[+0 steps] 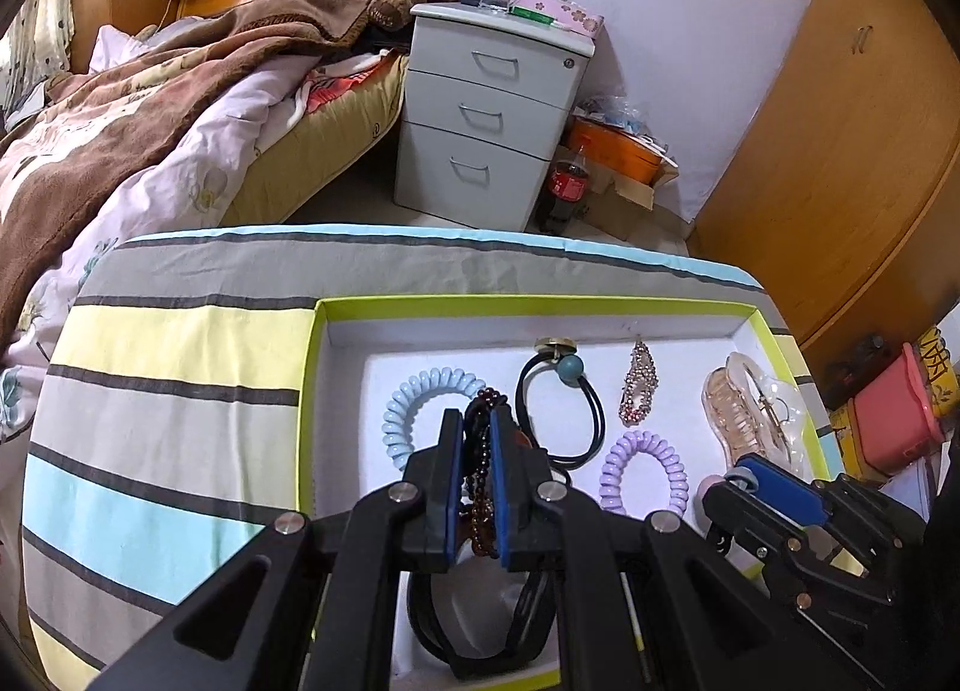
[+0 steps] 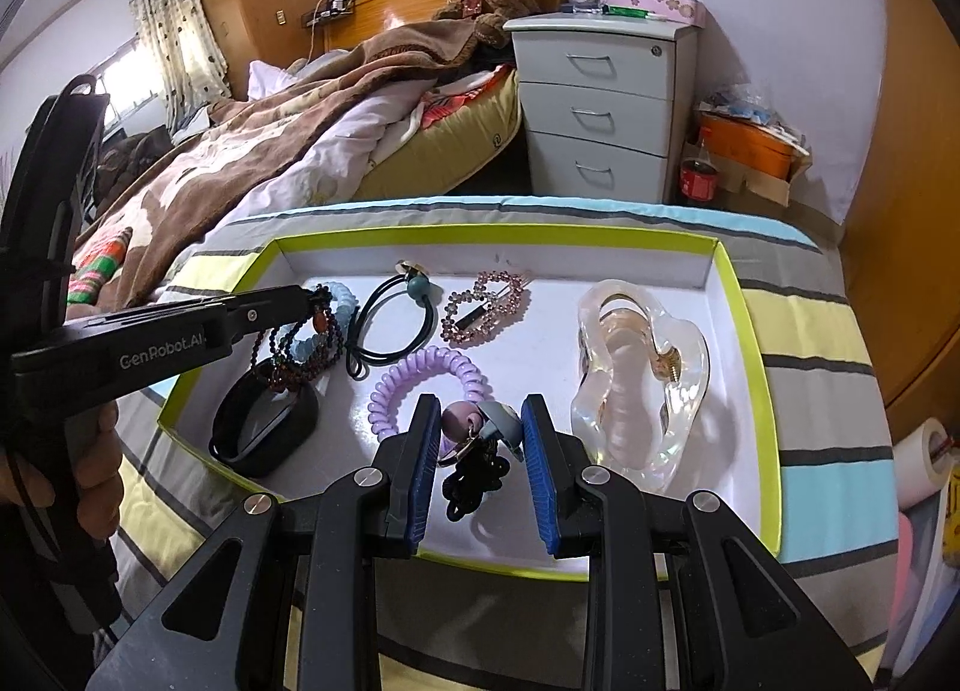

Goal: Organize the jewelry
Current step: 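Carry the bracelet and pink-ball clip into the green box and release both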

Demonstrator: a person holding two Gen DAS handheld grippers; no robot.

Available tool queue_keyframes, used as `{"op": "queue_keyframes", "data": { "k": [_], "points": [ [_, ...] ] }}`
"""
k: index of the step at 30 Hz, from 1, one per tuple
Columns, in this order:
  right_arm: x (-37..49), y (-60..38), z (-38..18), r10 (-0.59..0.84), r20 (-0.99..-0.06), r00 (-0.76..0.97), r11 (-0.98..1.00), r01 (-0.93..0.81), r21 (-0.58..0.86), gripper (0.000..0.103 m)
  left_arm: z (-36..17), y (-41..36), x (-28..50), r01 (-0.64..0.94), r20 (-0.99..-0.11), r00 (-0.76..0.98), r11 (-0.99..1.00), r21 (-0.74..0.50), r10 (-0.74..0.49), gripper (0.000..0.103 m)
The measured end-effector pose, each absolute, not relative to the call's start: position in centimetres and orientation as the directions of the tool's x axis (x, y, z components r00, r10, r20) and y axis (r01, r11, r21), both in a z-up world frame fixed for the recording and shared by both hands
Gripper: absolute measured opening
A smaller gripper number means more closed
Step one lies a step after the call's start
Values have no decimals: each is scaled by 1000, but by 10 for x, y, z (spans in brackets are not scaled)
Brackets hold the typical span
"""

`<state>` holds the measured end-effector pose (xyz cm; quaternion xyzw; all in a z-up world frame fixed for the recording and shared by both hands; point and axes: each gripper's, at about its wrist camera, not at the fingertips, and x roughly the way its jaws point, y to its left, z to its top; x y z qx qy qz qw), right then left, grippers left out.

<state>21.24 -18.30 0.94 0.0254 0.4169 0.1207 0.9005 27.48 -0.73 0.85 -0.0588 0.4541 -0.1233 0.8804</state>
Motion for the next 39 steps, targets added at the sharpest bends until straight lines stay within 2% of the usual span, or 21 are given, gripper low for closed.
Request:
{"op": "queue_keyframes", "data": {
  "k": [8, 17, 19, 21, 25, 30, 35, 39],
  "points": [
    [212, -182, 8, 234, -746, 624, 970, -198, 139, 29, 5, -6, 278, 158, -794, 546, 963, -217, -268, 10],
    [212, -182, 8, 232, -745, 625, 971, -197, 137, 29, 2, -4, 280, 143, -801, 538, 965, -221, -263, 17],
    [212, -183, 9, 230, -745, 626, 971, -196, 136, 29, 1, -4, 280, 140, -802, 537, 965, -223, -263, 21],
    [212, -183, 9, 232, -745, 625, 971, -196, 138, 29, 1, -4, 281, 138, -803, 537, 966, -217, -257, 31],
    [212, -183, 9, 233, -746, 625, 971, -196, 138, 29, 0, -4, 280, 138, -806, 534, 966, -217, -257, 34],
    [211, -183, 10, 239, -741, 628, 969, -200, 143, 29, 3, -2, 279, 133, -802, 538, 966, -223, -259, 47],
    [207, -184, 14, 241, -735, 634, 969, -200, 145, 29, 10, -3, 272, 143, -794, 551, 966, -215, -258, 52],
    [200, -184, 18, 241, -730, 640, 969, -198, 146, 39, 17, -4, 265, 144, -790, 559, 968, -207, -252, 57]
  ]
}}
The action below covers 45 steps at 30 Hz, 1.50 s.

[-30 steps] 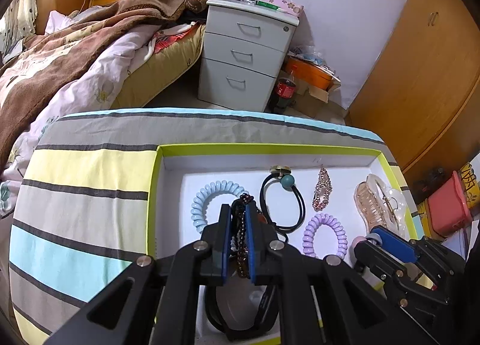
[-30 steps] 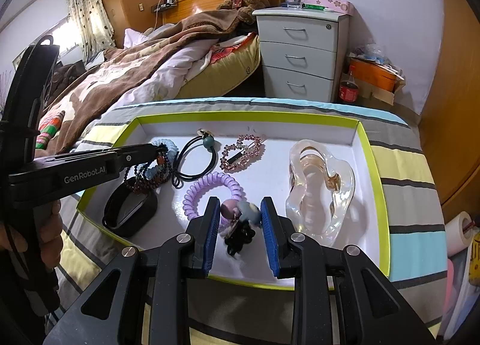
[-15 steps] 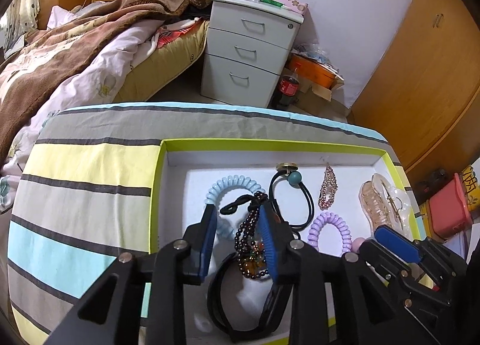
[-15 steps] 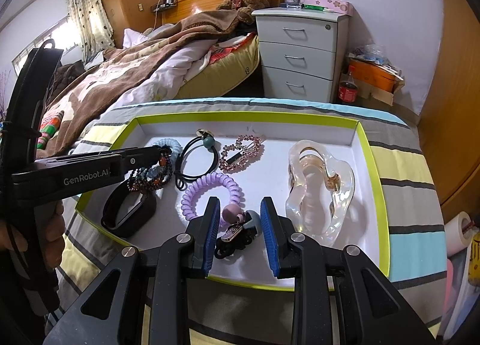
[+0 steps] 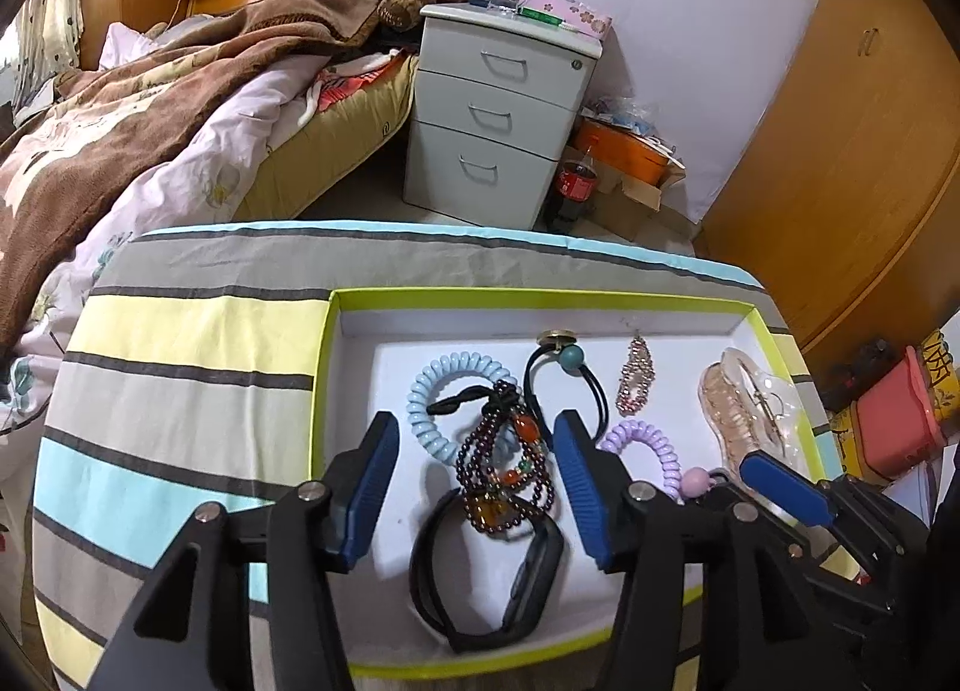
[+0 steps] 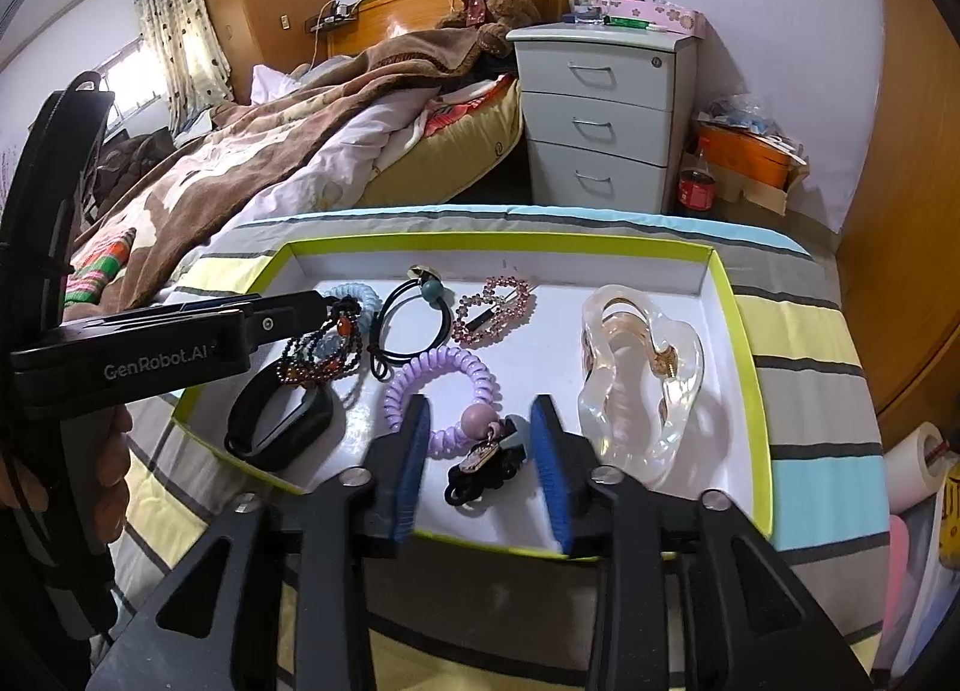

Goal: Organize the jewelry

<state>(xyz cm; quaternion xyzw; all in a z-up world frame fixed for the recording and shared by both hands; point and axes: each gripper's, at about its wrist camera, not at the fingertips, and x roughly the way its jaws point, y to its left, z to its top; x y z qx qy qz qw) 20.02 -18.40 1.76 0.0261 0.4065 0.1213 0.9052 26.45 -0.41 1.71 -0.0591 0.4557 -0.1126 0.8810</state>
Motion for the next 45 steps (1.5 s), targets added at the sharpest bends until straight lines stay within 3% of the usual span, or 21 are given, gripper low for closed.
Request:
{"op": "queue_keyframes", "data": {
  "k": [21, 38, 45],
  "points": [
    [136, -190, 50, 215, -677, 704, 977, -148, 156, 39, 55, 0, 176, 120, -741, 649, 985, -125, -173, 63],
    [82, -192, 48, 181, -655, 733, 983, -114, 143, 40, 51, -3, 99, 77, -699, 709, 995, -57, -95, 71],
    [66, -188, 41, 160, -660, 734, 987, -105, 122, 48, 41, 0, 73, 39, -693, 719, 999, -27, -46, 73]
  ]
}}
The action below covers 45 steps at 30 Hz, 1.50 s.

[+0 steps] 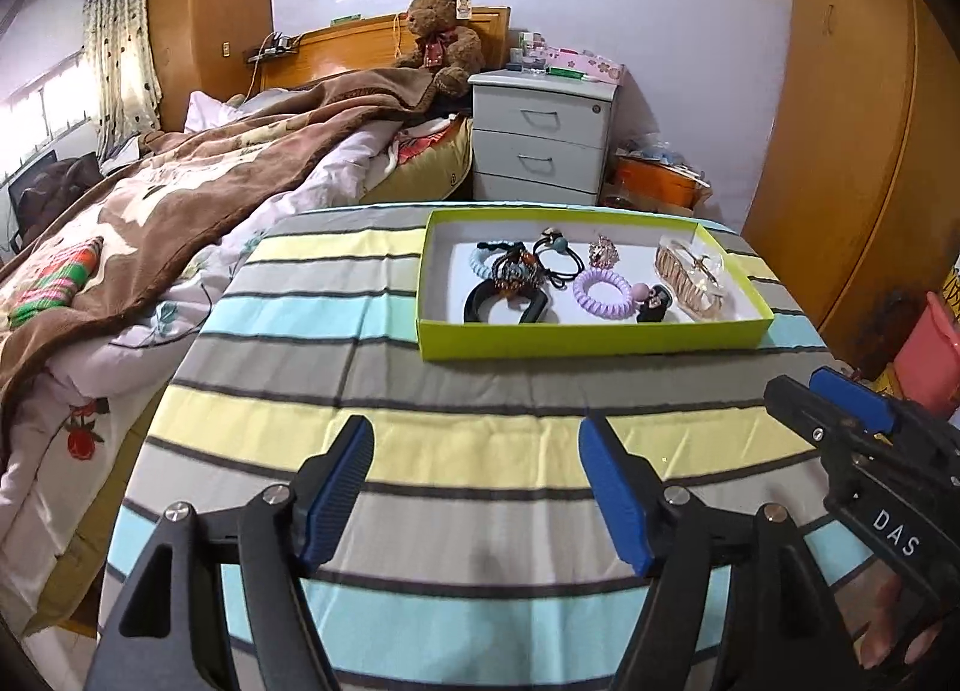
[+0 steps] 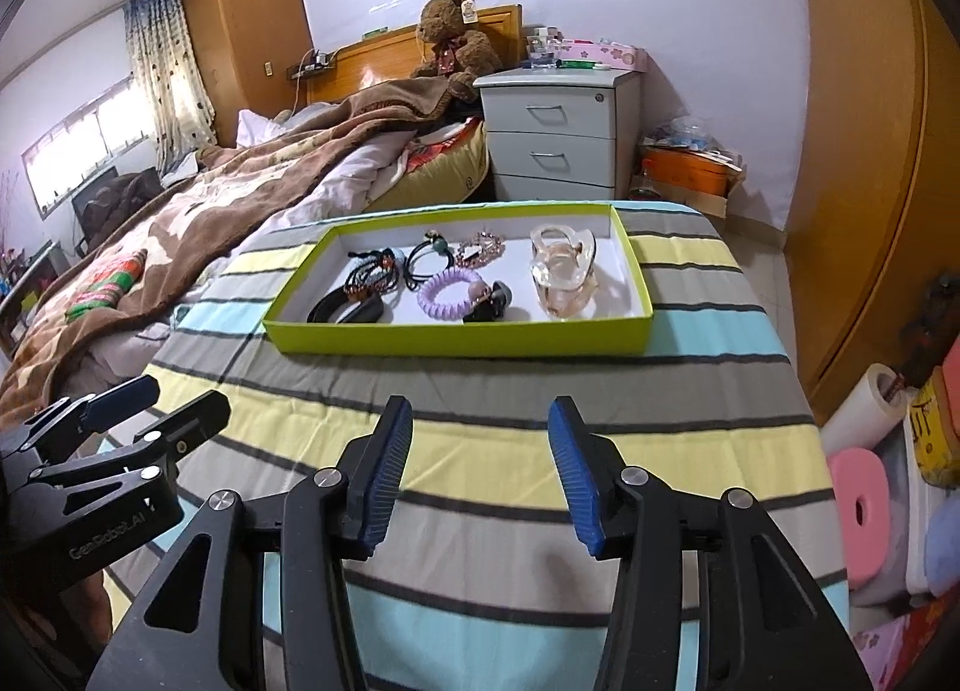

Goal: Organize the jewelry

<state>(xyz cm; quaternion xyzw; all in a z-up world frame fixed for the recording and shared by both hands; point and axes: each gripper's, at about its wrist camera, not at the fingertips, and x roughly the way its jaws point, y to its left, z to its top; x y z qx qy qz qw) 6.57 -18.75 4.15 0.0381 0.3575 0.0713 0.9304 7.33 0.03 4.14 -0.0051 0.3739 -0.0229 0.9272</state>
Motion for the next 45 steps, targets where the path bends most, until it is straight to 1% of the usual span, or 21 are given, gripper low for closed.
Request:
{"op": "queue_keyframes", "data": {
  "k": [3, 5, 9, 13, 19, 23, 31, 36, 45],
  "points": [
    [59, -187, 42, 153, -655, 740, 988, -101, 117, 49, 41, 1, 63, 23, -674, 738, 1000, -12, -25, 73],
    [55, -186, 42, 145, -650, 746, 989, -94, 113, 49, 40, 3, 60, 25, -677, 735, 1000, -17, -30, 73],
    [46, -185, 41, 145, -644, 752, 989, -90, 117, 54, 40, 5, 51, 5, -669, 743, 1000, -11, -11, 74],
    [39, -185, 42, 142, -632, 762, 989, -84, 121, 55, 39, 7, 43, 2, -659, 752, 1000, -9, -8, 75],
    [33, -185, 44, 138, -625, 769, 990, -80, 120, 56, 40, 7, 38, -18, -649, 760, 1000, 2, 15, 77],
    [31, -184, 45, 138, -622, 771, 989, -80, 121, 56, 40, 6, 34, -6, -651, 759, 1000, -11, -2, 79],
    [29, -182, 45, 141, -617, 774, 989, -84, 120, 56, 38, 5, 35, -25, -672, 740, 1000, 14, 28, 79],
    [28, -181, 46, 139, -614, 777, 989, -83, 119, 56, 37, 6, 35, -32, -671, 742, 999, -15, 14, 79],
    [29, -182, 45, 137, -613, 778, 989, -75, 125, 56, 40, 7, 33, -38, -664, 747, 999, -4, 26, 79]
  ]
}}
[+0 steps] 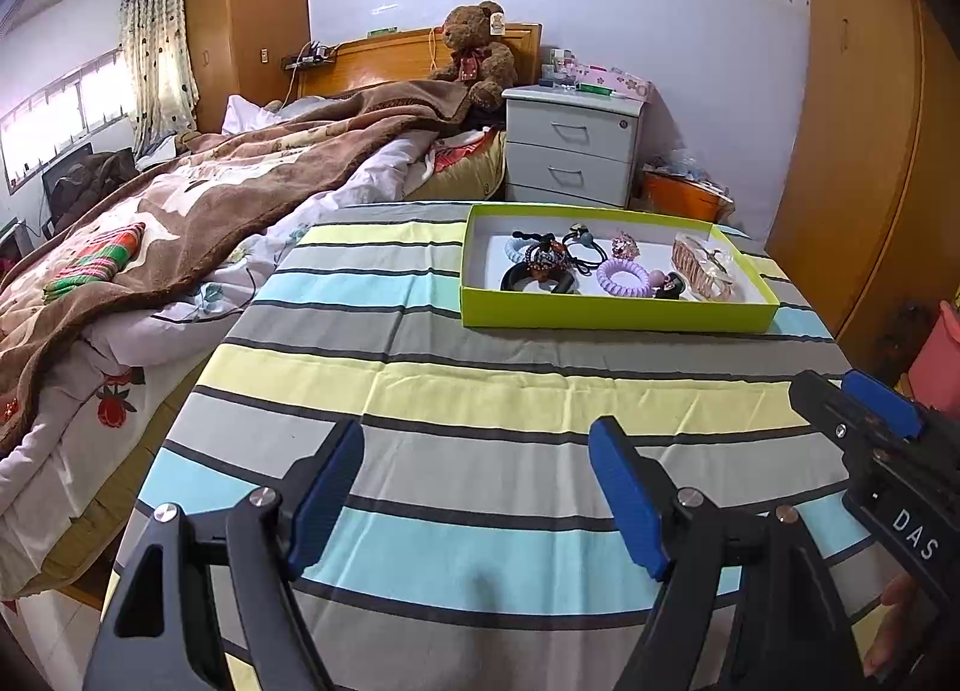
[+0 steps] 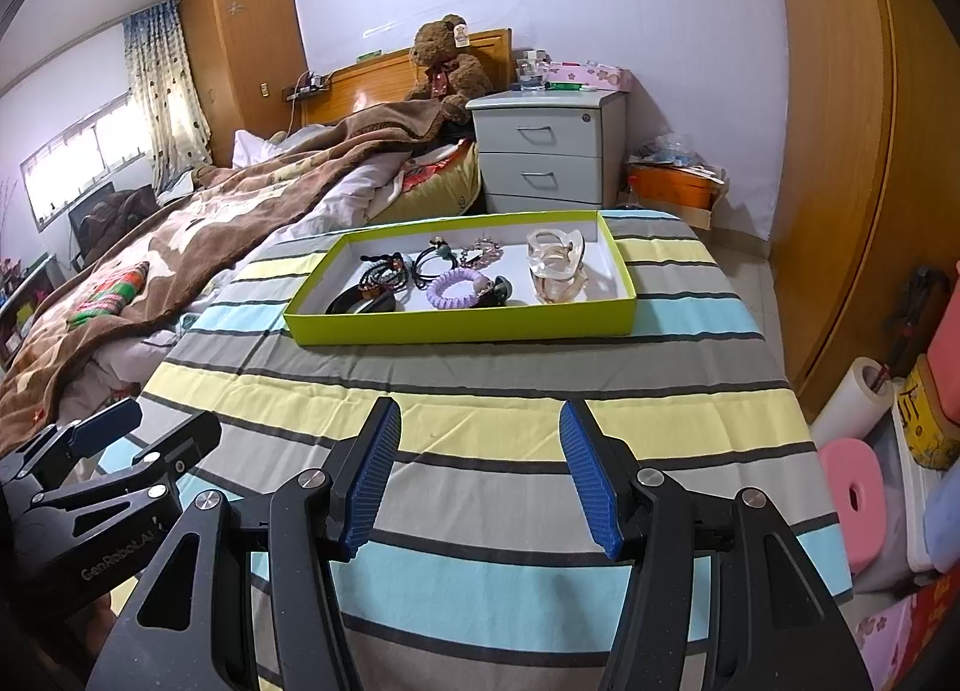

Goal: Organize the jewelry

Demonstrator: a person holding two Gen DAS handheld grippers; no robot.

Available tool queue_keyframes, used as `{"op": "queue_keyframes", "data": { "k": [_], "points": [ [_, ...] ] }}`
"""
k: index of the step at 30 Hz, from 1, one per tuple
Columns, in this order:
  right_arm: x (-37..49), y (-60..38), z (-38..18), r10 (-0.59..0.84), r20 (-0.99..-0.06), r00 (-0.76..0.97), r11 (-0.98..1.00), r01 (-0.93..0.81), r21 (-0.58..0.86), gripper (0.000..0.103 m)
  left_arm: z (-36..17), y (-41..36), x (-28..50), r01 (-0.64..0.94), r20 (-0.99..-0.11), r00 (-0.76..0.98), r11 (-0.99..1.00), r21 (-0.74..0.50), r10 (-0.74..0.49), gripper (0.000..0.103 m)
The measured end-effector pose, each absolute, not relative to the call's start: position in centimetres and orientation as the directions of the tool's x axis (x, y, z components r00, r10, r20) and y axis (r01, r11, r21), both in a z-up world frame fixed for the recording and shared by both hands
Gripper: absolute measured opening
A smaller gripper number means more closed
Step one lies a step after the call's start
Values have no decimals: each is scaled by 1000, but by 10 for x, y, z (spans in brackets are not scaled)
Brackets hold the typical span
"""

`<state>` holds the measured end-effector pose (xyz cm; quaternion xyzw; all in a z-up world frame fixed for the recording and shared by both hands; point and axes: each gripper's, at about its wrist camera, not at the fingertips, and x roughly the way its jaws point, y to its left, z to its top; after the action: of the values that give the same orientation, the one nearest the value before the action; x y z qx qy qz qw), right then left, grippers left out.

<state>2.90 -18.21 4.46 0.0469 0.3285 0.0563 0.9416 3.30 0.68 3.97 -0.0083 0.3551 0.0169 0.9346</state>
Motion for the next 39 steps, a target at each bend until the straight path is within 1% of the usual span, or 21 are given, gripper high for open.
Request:
{"op": "queue_keyframes", "data": {
  "k": [19, 23, 24, 27, 39],
  "points": [
    [21, -182, 47, 140, -602, 786, 989, -80, 126, 56, 43, 8, 28, -32, -657, 754, 999, -16, 14, 79],
    [21, -181, 48, 140, -602, 786, 989, -81, 123, 56, 43, 2, 27, -60, -649, 756, 996, 61, 85, 80],
    [20, -181, 49, 140, -602, 787, 989, -82, 122, 56, 44, 1, 27, -54, -648, 757, 996, 69, 86, 79],
    [20, -179, 50, 138, -601, 787, 990, -83, 118, 56, 42, 0, 27, -27, -656, 754, 999, 41, 47, 80],
    [20, -178, 50, 135, -604, 786, 990, -82, 116, 56, 40, 3, 28, -37, -659, 751, 999, 20, 41, 80]
  ]
}}
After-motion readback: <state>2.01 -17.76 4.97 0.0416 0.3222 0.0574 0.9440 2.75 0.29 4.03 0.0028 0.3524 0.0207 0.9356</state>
